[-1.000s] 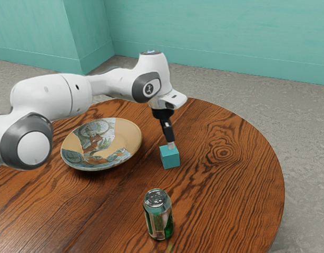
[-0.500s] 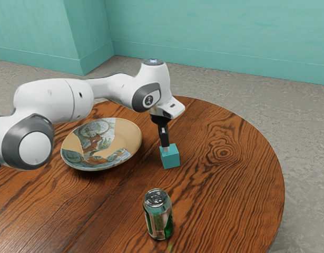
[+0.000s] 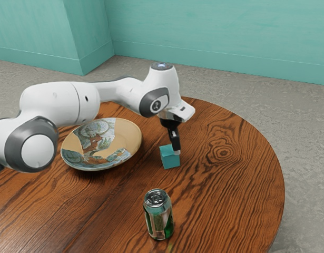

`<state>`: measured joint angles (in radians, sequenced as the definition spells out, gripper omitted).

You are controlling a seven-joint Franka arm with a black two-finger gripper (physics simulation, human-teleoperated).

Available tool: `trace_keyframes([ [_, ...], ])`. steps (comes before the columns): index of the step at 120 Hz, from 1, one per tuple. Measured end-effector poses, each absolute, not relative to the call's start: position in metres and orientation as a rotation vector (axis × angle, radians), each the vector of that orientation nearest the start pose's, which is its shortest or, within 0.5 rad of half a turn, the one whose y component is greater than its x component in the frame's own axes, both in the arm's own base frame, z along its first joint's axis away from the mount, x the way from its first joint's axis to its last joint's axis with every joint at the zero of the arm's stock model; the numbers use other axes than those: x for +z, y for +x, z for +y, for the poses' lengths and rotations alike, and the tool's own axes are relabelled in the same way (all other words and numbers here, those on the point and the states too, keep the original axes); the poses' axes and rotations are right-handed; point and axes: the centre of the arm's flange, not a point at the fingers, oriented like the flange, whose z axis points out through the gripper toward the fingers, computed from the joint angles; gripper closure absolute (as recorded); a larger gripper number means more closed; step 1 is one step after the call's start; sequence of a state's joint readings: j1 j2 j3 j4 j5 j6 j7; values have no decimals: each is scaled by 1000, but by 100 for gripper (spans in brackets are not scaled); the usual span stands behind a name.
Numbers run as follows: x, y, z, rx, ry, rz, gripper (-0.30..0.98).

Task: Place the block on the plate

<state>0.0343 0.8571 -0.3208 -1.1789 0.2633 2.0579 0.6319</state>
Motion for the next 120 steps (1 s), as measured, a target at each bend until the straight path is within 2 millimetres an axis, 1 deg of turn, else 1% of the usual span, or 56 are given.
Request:
trace_keyframes([
  [11,279,746,-134,-51,-2829,1363,0],
  [17,274,743,-136,-39,-2840,1347,0],
  [24,272,741,-136,-35,-2852,1323,0],
  [38,269,743,-126,-33,-2875,1258,0],
  [53,268,743,-123,-35,-2890,1214,0],
  [73,254,740,-120,-19,-2914,1174,0],
  [88,250,740,-119,-24,-2927,1147,0],
  [104,251,741,-118,-34,-2935,1125,7],
  [120,251,741,-118,-39,-2942,1107,17],
])
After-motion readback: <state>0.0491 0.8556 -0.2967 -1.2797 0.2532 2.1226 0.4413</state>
